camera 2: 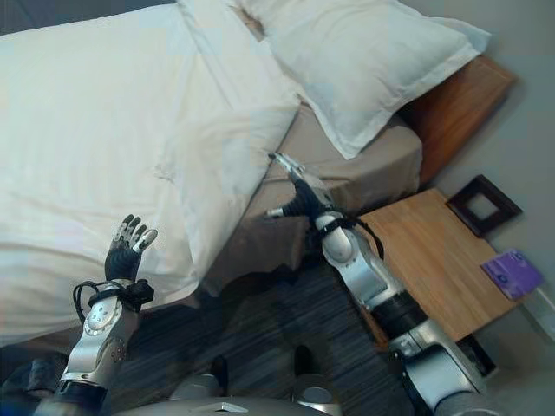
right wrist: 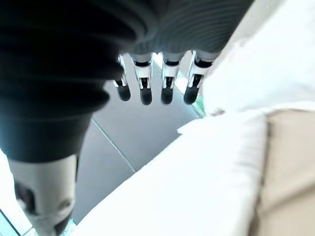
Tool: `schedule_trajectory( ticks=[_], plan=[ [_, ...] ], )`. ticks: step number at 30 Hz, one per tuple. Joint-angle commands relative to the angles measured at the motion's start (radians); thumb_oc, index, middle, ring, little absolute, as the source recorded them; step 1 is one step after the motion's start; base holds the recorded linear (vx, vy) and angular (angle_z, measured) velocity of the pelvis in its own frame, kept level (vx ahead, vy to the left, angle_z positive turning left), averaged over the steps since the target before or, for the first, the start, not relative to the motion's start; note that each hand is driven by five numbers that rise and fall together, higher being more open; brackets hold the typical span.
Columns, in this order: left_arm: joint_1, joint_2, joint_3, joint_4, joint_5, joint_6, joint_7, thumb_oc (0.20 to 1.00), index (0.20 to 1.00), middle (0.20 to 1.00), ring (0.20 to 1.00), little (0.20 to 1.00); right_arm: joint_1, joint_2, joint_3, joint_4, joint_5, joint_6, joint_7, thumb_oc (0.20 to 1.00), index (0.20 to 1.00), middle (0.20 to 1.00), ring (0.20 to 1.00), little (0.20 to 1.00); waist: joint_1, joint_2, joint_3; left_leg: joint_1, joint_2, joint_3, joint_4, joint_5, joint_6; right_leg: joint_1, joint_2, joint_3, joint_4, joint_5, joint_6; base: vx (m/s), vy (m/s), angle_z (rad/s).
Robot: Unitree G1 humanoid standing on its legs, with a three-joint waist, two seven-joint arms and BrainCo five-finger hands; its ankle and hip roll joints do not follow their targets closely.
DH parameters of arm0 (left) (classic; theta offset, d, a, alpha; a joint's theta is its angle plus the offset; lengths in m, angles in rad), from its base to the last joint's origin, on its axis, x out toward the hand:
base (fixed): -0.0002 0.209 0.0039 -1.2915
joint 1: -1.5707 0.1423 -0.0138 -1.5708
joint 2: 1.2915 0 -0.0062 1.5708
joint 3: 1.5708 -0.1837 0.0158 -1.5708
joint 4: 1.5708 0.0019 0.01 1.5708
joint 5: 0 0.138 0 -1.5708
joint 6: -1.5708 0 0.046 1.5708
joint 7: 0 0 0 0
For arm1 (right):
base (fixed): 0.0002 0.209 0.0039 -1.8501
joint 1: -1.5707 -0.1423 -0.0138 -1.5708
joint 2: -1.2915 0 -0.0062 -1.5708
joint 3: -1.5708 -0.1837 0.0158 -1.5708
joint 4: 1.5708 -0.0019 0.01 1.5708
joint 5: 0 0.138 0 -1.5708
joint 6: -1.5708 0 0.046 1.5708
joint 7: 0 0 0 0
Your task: Making the bed.
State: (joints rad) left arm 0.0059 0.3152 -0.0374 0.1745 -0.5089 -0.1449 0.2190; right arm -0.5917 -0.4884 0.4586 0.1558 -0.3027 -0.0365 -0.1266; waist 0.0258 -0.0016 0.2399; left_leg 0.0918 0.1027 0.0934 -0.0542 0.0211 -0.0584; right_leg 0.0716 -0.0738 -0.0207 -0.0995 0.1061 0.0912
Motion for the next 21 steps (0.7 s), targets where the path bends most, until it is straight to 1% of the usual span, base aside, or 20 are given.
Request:
schedule_trajectory(
  ticks=[1, 2, 3, 4, 5, 6, 7, 8, 9, 10, 11, 12, 13, 14, 15, 16, 17, 18, 19, 21],
  plan=[
    [-0.07, 0.055, 0.013, -0.029, -0.064, -0.084, 0.011, 1.0, 1.0, 1.0, 1.0, 1.0, -0.105, -0.005, 0.029, 0.03, 0.06, -0.02, -0.047, 1.0, 1.0, 1.0, 1.0, 1.0, -0.003, -0.033, -0.021, 0.029, -0.074, 0.02, 0.043, -0.028, -0.02, -0.037, -0.008, 0.113, 0.012, -0.057, 0.014, -0.04, -0.153, 0.49],
    [-0.109, 0.059, 0.003, -0.022, -0.087, -0.086, 0.005, 1.0, 1.0, 1.0, 1.0, 1.0, -0.116, -0.037, 0.015, 0.047, 0.06, -0.023, -0.046, 1.0, 1.0, 1.0, 1.0, 1.0, -0.03, -0.037, 0.002, -0.001, -0.024, 0.159, 0.11, -0.026, -0.044, -0.011, -0.038, 0.046, 0.012, -0.065, 0.007, -0.12, -0.109, 0.91],
    [-0.122, 0.067, 0.0, -0.007, -0.094, -0.082, -0.002, 1.0, 1.0, 1.0, 1.0, 1.0, -0.112, -0.057, 0.015, 0.077, 0.068, -0.018, -0.046, 1.0, 1.0, 1.0, 1.0, 1.0, -0.041, -0.036, 0.008, -0.011, 0.003, 0.225, 0.119, -0.013, -0.049, -0.007, -0.046, 0.014, 0.012, -0.073, 0.0, -0.11, -0.09, 1.91],
    [-0.138, 0.076, -0.011, 0.01, -0.094, -0.078, -0.001, 1.0, 1.0, 1.0, 1.0, 1.0, -0.116, -0.071, 0.011, 0.109, 0.074, -0.011, -0.05, 1.0, 1.0, 1.0, 1.0, 1.0, -0.048, -0.036, 0.016, -0.021, 0.031, 0.314, 0.134, 0.007, -0.059, 0.008, -0.053, -0.023, 0.012, -0.08, -0.002, 0.01, -0.028, 2.62],
    [-0.164, 0.093, -0.019, 0.032, -0.094, -0.076, 0.001, 1.0, 1.0, 1.0, 1.0, 1.0, -0.128, -0.087, 0.008, 0.138, 0.076, -0.004, -0.063, 1.0, 1.0, 1.0, 1.0, 1.0, -0.056, -0.029, 0.017, -0.019, 0.042, 0.375, 0.125, 0.014, -0.073, 0.034, -0.057, -0.055, 0.012, -0.103, 0.004, 0.01, -0.043, 2.14],
    [-0.185, 0.109, -0.022, 0.052, -0.095, -0.077, 0.001, 1.0, 1.0, 1.0, 1.0, 1.0, -0.148, -0.097, 0.011, 0.151, 0.076, 0.001, -0.07, 1.0, 1.0, 1.0, 1.0, 1.0, -0.062, -0.027, 0.023, -0.027, 0.048, 0.42, 0.105, 0.051, -0.068, 0.041, -0.055, -0.079, 0.012, -0.092, 0.001, 0.04, -0.015, 1.29],
    [-0.203, 0.133, -0.021, 0.071, -0.09, -0.079, 0.001, 1.0, 1.0, 1.0, 1.0, 1.0, -0.159, -0.106, 0.011, 0.164, 0.077, 0.001, -0.079, 1.0, 1.0, 1.0, 1.0, 1.0, -0.072, -0.023, 0.02, -0.025, 0.053, 0.451, 0.083, 0.071, -0.069, 0.047, -0.058, -0.101, 0.012, -0.091, 0.004, 0.09, 0.046, 0.74],
    [-0.212, 0.173, -0.004, 0.093, -0.091, -0.08, -0.005, 1.0, 1.0, 1.0, 1.0, 1.0, -0.198, -0.146, 0.017, 0.186, 0.058, 0.006, -0.083, 1.0, 1.0, 1.0, 1.0, 1.0, -0.086, -0.009, 0.005, 0.008, 0.04, 0.449, 0.017, 0.066, -0.081, 0.051, -0.067, -0.134, 0.012, -0.11, 0.023, 0.18, 0.13, 0.91],
    [-0.218, 0.188, 0.016, 0.107, -0.098, -0.085, -0.005, 1.0, 1.0, 1.0, 1.0, 1.0, -0.229, -0.155, 0.024, 0.206, 0.05, 0.008, -0.09, 1.0, 1.0, 1.0, 1.0, 1.0, -0.092, -0.004, 0.0, 0.012, 0.028, 0.427, -0.009, 0.068, -0.074, 0.045, -0.072, -0.146, 0.012, -0.115, 0.03, 0.12, 0.147, 0.85],
    [-0.224, 0.197, 0.03, 0.113, -0.105, -0.094, 0.003, 1.0, 1.0, 1.0, 1.0, 1.0, -0.265, -0.151, 0.032, 0.232, 0.051, 0.012, -0.096, 1.0, 1.0, 1.0, 1.0, 1.0, -0.08, -0.002, 0.006, -0.006, 0.023, 0.411, -0.01, 0.086, -0.06, 0.032, -0.069, -0.155, 0.012, -0.1, 0.022, 0.01, 0.082, 0.62],
    [-0.229, 0.209, 0.043, 0.116, -0.117, -0.095, 0.003, 1.0, 1.0, 1.0, 1.0, 1.0, -0.299, -0.159, 0.039, 0.255, 0.052, 0.014, -0.094, 1.0, 1.0, 1.0, 1.0, 1.0, -0.081, -0.006, 0.004, -0.013, 0.019, 0.409, -0.017, 0.081, -0.056, 0.027, -0.069, -0.155, 0.012, -0.097, 0.02, 0.08, 0.06, 0.37],
    [-0.228, 0.224, 0.047, 0.127, -0.115, -0.093, -0.003, 1.0, 1.0, 1.0, 1.0, 1.0, -0.303, -0.166, 0.037, 0.268, 0.054, 0.013, -0.096, 1.0, 1.0, 1.0, 1.0, 1.0, -0.081, -0.014, 0.001, -0.002, 0.011, 0.391, -0.024, 0.06, -0.059, 0.036, -0.07, -0.145, 0.012, -0.11, 0.026, 0.09, 0.075, 0.36],
    [-0.239, 0.265, 0.05, 0.129, -0.098, -0.1, -0.007, 1.0, 1.0, 1.0, 1.0, 1.0, -0.348, -0.18, 0.036, 0.275, 0.067, 0.011, -0.099, 1.0, 1.0, 1.0, 1.0, 1.0, -0.079, -0.023, 0.032, -0.008, 0.005, 0.383, -0.028, 0.046, -0.04, -0.029, -0.065, -0.114, 0.103, -0.121, 0.028, 0.08, 0.087, 0.34],
    [-0.25, 0.276, 0.055, 0.134, -0.102, -0.103, -0.005, 1.0, 1.0, 1.0, 1.0, 1.0, -0.38, -0.181, 0.046, 0.292, 0.075, 0.015, -0.1, 1.0, 1.0, 1.0, 1.0, 1.0, -0.079, -0.021, 0.041, -0.014, 0.002, 0.379, -0.03, 0.04, -0.037, -0.063, -0.064, -0.087, 0.106, -0.121, 0.031, -0.05, 0.096, 0.43],
    [-0.273, 0.284, 0.056, 0.15, -0.104, -0.108, -0.004, 1.0, 1.0, 1.0, 1.0, 1.0, -0.406, -0.181, 0.055, 0.303, 0.083, 0.014, -0.106, 1.0, 1.0, 1.0, 1.0, 1.0, -0.086, -0.014, 0.051, -0.025, 0.002, 0.381, -0.033, 0.035, -0.039, -0.104, -0.063, -0.055, 0.078, -0.105, 0.032, -0.12, 0.048, 0.49],
    [-0.311, 0.294, 0.048, 0.164, -0.109, -0.116, 0.001, 1.0, 1.0, 1.0, 1.0, 1.0, -0.447, -0.188, 0.069, 0.311, 0.088, 0.014, -0.116, 1.0, 1.0, 1.0, 1.0, 1.0, -0.1, -0.007, 0.07, -0.05, 0.011, 0.4, -0.033, 0.051, -0.037, -0.174, -0.057, -0.009, 0.046, -0.053, 0.031, -0.04, 0.02, 0.43],
    [-0.35, 0.329, 0.036, 0.163, -0.123, -0.124, 0.001, 1.0, 1.0, 1.0, 1.0, 1.0, -0.498, -0.199, 0.085, 0.314, 0.081, 0.027, -0.126, 1.0, 1.0, 1.0, 1.0, 1.0, -0.125, -0.005, 0.09, -0.054, 0.013, 0.396, -0.033, 0.043, -0.046, -0.247, -0.059, 0.072, 0.032, -0.016, 0.052, 0.05, -0.039, 0.41],
    [-0.362, 0.339, 0.037, 0.177, -0.127, -0.125, 0.003, 1.0, 1.0, 1.0, 1.0, 1.0, -0.505, -0.206, 0.085, 0.331, 0.081, 0.031, -0.129, 1.0, 1.0, 1.0, 1.0, 1.0, -0.123, -0.01, 0.088, -0.047, 0.009, 0.4, -0.033, 0.044, -0.048, -0.244, -0.067, 0.08, 0.036, -0.013, 0.054, 0.22, -0.048, 0.54],
    [-0.385, 0.345, 0.045, 0.205, -0.132, -0.126, 0.006, 1.0, 1.0, 1.0, 1.0, 1.0, -0.529, -0.233, 0.094, 0.342, 0.07, 0.032, -0.134, 1.0, 1.0, 1.0, 1.0, 1.0, -0.12, -0.019, 0.097, -0.038, 0.003, 0.416, -0.033, 0.053, -0.058, -0.238, -0.086, 0.061, 0.025, 0.018, 0.056, 0.16, -0.071, 0.75],
    [-0.419, 0.346, 0.044, 0.229, -0.13, -0.13, 0.015, 1.0, 1.0, 1.0, 1.0, 1.0, -0.596, -0.254, 0.121, 0.365, 0.061, 0.036, -0.143, 1.0, 1.0, 1.0, 1.0, 1.0, -0.121, -0.013, 0.099, -0.056, 0.01, 0.427, -0.033, 0.067, -0.072, -0.253, -0.086, 0.037, 0.012, 0.037, 0.064, 0.06, -0.094, 0.46]
  ],
)
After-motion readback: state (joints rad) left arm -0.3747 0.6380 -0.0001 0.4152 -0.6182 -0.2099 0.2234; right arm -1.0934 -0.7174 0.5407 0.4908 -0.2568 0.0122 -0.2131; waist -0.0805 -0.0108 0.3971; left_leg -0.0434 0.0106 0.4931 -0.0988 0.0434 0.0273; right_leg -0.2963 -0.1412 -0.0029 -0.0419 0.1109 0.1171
